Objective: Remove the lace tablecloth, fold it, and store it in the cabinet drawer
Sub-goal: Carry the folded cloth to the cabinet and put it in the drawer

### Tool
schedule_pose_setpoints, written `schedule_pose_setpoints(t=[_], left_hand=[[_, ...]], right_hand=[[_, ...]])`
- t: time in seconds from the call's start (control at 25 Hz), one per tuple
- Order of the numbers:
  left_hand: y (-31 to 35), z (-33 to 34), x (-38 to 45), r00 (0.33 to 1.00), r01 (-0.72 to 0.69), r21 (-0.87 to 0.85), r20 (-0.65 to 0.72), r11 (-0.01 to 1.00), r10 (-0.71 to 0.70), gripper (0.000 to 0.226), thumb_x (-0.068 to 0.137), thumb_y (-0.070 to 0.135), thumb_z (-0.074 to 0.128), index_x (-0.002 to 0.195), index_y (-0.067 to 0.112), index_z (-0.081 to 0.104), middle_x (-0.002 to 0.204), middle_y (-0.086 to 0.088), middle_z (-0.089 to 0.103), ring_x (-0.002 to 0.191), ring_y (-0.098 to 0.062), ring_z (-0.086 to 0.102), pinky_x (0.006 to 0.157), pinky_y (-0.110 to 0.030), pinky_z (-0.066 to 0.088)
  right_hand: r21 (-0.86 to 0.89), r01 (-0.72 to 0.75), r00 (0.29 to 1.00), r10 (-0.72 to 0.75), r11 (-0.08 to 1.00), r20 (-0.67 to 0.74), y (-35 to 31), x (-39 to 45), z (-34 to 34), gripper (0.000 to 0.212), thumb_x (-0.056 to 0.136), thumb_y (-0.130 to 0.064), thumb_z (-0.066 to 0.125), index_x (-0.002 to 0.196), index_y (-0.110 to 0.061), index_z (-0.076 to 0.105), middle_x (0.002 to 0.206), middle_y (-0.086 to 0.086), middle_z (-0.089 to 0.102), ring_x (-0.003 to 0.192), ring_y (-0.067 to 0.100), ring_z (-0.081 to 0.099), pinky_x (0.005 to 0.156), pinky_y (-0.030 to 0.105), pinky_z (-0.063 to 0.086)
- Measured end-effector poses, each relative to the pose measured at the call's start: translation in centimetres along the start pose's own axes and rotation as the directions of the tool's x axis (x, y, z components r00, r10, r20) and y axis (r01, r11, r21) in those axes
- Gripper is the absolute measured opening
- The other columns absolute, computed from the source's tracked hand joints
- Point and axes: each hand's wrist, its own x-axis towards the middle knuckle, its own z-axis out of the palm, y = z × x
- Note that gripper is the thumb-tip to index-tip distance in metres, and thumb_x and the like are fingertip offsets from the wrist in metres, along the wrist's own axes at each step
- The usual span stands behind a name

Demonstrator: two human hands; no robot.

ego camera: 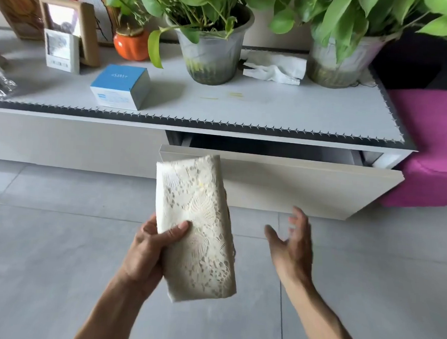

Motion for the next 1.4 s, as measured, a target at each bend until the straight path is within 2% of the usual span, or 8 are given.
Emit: schedule_pose_setpoints(t=[0.12, 0.28, 0.84, 1.0, 1.08, 1.16, 1.24, 1.4], left_hand=[[3.4, 1.0, 0.0, 0.995, -0.066, 0.036, 0.082, 0.997, 0.063, 0.053, 0.072, 0.02, 0.076, 0.118, -0.001, 0.062, 0.116, -0.025, 0.067, 0.1, -0.04, 0.068, 0.079, -0.046, 0.058], [5.6, 2.7, -1.5, 0.988, -0.116, -0.017, 0.105, 0.993, 0.117, 0.055, 0.075, 0.018, 0.072, 0.124, -0.003, 0.058, 0.118, -0.026, 0.065, 0.102, -0.04, 0.066, 0.083, -0.048, 0.057], [9.6, 12.6, -4.0, 0.972, -0.233, -0.141, -0.025, 0.962, 0.232, 0.043, 0.082, 0.006, 0.07, 0.124, 0.006, 0.062, 0.122, -0.022, 0.066, 0.111, -0.041, 0.064, 0.088, -0.06, 0.053], [8.3, 14.5, -3.3, 0.986, -0.164, -0.292, -0.05, 0.942, 0.156, 0.049, 0.084, 0.002, 0.066, 0.131, 0.009, 0.055, 0.127, -0.019, 0.064, 0.114, -0.037, 0.063, 0.094, -0.059, 0.051], [7.2, 15.1, -3.1, 0.991, -0.124, -0.353, 0.005, 0.928, 0.134, 0.049, 0.086, 0.002, 0.062, 0.134, 0.008, 0.053, 0.131, -0.018, 0.062, 0.117, -0.034, 0.062, 0.098, -0.056, 0.049], [6.0, 15.7, -3.0, 0.992, -0.082, -0.356, 0.058, 0.931, 0.11, 0.051, 0.086, 0.004, 0.062, 0.135, 0.008, 0.052, 0.13, -0.016, 0.063, 0.118, -0.033, 0.062, 0.1, -0.054, 0.048], [5.3, 16.2, -2.7, 0.996, -0.063, -0.296, 0.048, 0.953, 0.081, 0.057, 0.08, 0.004, 0.066, 0.135, 0.011, 0.051, 0.128, -0.014, 0.065, 0.116, -0.033, 0.063, 0.1, -0.055, 0.048], [5.2, 14.7, -1.3, 0.999, -0.047, -0.2, -0.022, 0.979, 0.044, 0.057, 0.078, 0.018, 0.069, 0.132, 0.015, 0.052, 0.12, -0.013, 0.069, 0.104, -0.03, 0.067, 0.083, -0.044, 0.058]], right_hand=[[-0.469, 0.646, 0.685, -0.729, 0.602, 0.007, -3.1, 0.3, -3.0, 0.059, 0.085, -0.029, 0.055, 0.141, -0.013, 0.044, 0.145, 0.012, 0.045, 0.135, 0.033, 0.042, 0.112, 0.036, 0.03], [-0.718, 0.592, 0.766, -0.533, 0.365, 0.36, -8.5, 2.7, -4.7, 0.084, 0.089, -0.046, 0.055, 0.156, -0.013, 0.016, 0.16, 0.013, 0.03, 0.148, 0.032, 0.024, 0.12, 0.056, 0.008], [-0.589, 0.609, 0.789, -0.477, 0.53, 0.387, -8.4, -5.9, -10.5, 0.084, 0.073, -0.01, 0.053, 0.151, -0.023, 0.026, 0.115, -0.006, 0.068, 0.104, 0.021, 0.06, 0.112, 0.045, 0.029], [-0.233, 0.313, 0.861, -0.171, 0.921, 0.48, -9.2, -5.0, -13.3, 0.072, 0.072, -0.025, 0.055, 0.141, -0.037, 0.037, 0.1, -0.01, 0.074, 0.103, 0.017, 0.064, 0.103, 0.042, 0.043], [-0.018, 0.073, 0.739, -0.042, 0.997, 0.672, -10.1, -4.1, -14.6, 0.077, 0.068, -0.043, 0.066, 0.141, -0.043, 0.039, 0.112, -0.006, 0.074, 0.112, 0.015, 0.063, 0.108, 0.04, 0.039], [0.236, -0.15, 0.679, -0.074, 0.96, 0.73, -10.7, -2.6, -14.7, 0.062, 0.072, -0.053, 0.071, 0.13, -0.035, 0.055, 0.115, -0.003, 0.074, 0.106, 0.013, 0.068, 0.102, 0.039, 0.043], [0.38, -0.371, 0.747, 0.029, 0.848, 0.664, -11.0, -0.5, -13.8, 0.044, 0.076, -0.049, 0.072, 0.114, -0.027, 0.068, 0.109, 0.001, 0.075, 0.094, 0.017, 0.073, 0.086, 0.04, 0.053], [0.491, -0.433, 0.848, 0.157, 0.756, 0.506, -10.5, 2.9, -12.3, 0.042, 0.082, -0.016, 0.074, 0.12, -0.019, 0.057, 0.107, 0.007, 0.071, 0.083, 0.023, 0.071, 0.059, 0.036, 0.057]])
